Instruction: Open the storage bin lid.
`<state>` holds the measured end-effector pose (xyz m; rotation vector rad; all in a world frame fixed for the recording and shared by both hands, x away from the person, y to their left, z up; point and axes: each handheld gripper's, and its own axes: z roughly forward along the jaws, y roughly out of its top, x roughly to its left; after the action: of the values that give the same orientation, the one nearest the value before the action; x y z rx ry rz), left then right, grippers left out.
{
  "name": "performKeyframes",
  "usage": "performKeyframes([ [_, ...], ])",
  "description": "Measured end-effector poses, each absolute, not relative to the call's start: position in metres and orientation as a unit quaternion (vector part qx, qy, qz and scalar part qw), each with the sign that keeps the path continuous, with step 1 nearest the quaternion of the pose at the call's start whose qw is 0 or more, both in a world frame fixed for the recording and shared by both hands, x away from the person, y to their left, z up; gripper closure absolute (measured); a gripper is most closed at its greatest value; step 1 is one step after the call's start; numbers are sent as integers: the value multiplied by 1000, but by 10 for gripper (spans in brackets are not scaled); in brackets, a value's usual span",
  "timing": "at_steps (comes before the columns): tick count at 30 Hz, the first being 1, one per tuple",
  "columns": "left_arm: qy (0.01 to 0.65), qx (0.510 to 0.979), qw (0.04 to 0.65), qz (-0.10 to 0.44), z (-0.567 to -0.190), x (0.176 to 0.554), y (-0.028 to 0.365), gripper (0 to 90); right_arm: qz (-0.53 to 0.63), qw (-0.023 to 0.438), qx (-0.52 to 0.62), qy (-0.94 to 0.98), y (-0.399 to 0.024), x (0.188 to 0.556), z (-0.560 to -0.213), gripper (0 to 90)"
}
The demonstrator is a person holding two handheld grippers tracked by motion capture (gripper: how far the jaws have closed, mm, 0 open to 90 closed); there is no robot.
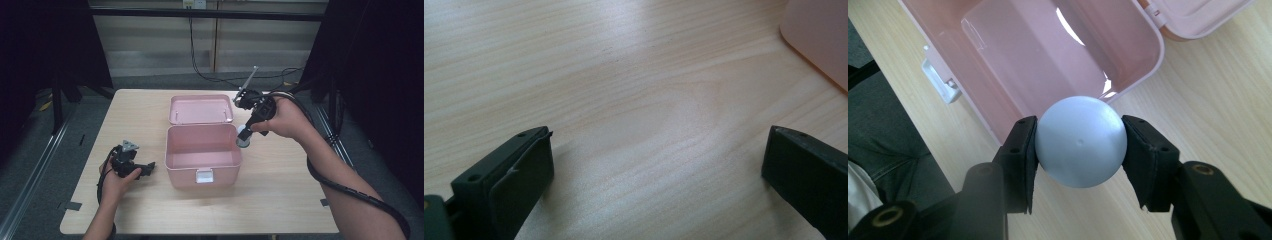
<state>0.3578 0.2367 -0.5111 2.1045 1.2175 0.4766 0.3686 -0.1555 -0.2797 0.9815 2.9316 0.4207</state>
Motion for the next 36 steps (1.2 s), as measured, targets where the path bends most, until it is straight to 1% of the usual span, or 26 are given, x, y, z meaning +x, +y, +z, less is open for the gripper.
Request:
performKeyframes([
  [20, 465, 802, 326, 183, -511, 358, 237, 0, 120, -1, 312, 942, -123, 382, -299, 506],
  [36, 464, 804, 326, 181, -511, 358, 237, 0, 115, -9, 319, 941, -111, 395, -322, 506],
])
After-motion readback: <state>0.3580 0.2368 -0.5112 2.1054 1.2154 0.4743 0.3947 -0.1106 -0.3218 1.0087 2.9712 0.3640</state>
